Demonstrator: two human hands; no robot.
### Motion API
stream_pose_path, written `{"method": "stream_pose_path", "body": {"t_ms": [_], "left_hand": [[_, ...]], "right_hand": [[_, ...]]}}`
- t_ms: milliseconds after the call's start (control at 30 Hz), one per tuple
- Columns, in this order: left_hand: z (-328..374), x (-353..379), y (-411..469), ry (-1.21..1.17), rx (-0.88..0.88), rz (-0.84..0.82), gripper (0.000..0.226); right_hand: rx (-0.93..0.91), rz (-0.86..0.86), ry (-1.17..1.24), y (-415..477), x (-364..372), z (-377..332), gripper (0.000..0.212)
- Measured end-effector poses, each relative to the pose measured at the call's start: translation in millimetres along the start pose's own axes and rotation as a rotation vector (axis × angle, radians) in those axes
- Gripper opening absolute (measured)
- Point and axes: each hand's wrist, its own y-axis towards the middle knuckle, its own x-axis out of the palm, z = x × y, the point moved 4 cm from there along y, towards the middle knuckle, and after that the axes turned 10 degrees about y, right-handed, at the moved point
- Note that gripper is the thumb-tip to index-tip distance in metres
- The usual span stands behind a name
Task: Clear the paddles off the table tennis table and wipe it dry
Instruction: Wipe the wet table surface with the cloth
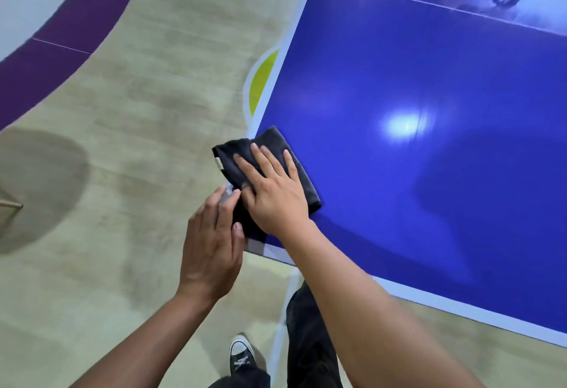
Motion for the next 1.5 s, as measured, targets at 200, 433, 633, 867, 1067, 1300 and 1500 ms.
{"method": "stream_pose_path", "body": {"t_ms": [200,433,633,867,1067,1300,1500], "left_hand": [[27.1,18.8,79.3,0.069,0.042,-0.025,0.052],[66.8,48.2,217.0,0.095,0.057,0.002,0.049],[104.2,72.7,348.8,0.127,0.062,0.063,0.047],[110.7,98.6,413.0,0.134,0.049,0.031,0.057],[116.2,95.7,415.5,0.104,0.031,0.027,0.057],[121.0,95.0,415.7,0.128,0.012,0.022,0.056],[120.9,97.0,411.9,0.178,0.006,0.023,0.053]], "right_hand": [[0.123,0.077,-0.038,98.1,-38.1,78.3,0.056],[0.208,0.109,-0.016,239.0,-81.2,165.6,0.057],[0.339,0.148,-0.003,345.7,-109.4,232.6,0.058],[0.347,0.148,0.035,422.4,-132.8,275.1,0.059],[0.365,0.129,0.041,412.5,-147.2,298.3,0.060],[0.726,0.360,-0.072,304.9,-230.8,435.2,0.062],[0.973,0.490,-0.087,248.1,-256.1,469.5,0.062]]}}
